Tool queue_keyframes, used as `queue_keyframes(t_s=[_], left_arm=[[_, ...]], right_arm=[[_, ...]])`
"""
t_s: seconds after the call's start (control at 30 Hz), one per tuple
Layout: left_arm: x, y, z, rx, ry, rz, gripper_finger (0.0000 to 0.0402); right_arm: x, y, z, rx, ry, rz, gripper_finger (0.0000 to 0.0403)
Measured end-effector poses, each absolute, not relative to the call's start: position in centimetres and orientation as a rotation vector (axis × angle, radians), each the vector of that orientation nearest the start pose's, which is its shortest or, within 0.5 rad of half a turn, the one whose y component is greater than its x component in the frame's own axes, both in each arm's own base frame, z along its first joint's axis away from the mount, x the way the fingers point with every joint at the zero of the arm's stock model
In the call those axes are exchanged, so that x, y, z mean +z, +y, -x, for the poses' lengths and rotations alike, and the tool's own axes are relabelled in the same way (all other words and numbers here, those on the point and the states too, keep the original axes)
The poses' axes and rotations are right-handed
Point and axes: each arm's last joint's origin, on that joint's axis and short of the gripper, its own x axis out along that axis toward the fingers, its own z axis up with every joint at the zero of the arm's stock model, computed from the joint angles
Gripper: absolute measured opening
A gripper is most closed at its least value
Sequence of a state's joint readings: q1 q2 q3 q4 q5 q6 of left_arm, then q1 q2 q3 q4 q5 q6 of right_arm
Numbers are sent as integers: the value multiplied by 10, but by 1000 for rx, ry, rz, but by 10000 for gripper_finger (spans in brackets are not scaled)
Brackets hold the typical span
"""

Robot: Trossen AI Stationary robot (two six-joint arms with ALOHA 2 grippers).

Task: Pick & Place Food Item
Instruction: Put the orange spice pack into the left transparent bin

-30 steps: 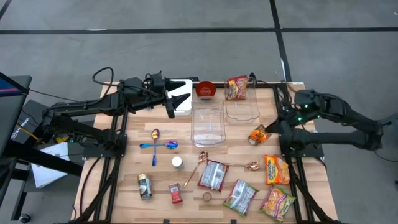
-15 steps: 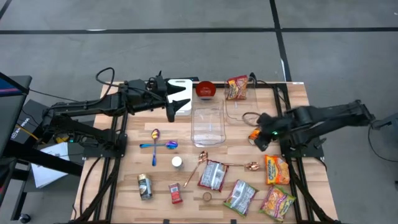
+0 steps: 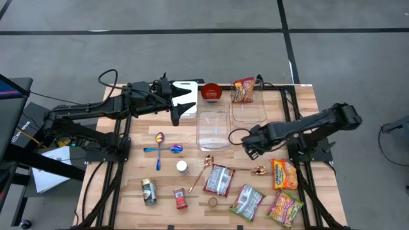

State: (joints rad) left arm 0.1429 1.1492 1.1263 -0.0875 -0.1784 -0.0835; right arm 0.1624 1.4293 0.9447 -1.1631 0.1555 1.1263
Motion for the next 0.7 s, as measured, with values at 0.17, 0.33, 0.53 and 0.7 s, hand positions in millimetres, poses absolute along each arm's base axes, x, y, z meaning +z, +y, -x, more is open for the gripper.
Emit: queue_keyframes(t_s=[0.17, 0.33, 0.53, 0.7], left_arm=[[388, 41, -251, 311, 97, 83, 264], [388, 41, -251, 307, 97, 84, 264], [388, 41, -251, 307, 96, 84, 264], [389, 41, -251, 308, 93, 85, 264]], right_arm=[[194, 32, -224, -917, 1456, -564, 116], [186, 31, -228, -962, 1456, -503, 116], [178, 30, -231, -1007, 1453, -428, 116], [170, 30, -234, -1023, 1469, -361, 116]])
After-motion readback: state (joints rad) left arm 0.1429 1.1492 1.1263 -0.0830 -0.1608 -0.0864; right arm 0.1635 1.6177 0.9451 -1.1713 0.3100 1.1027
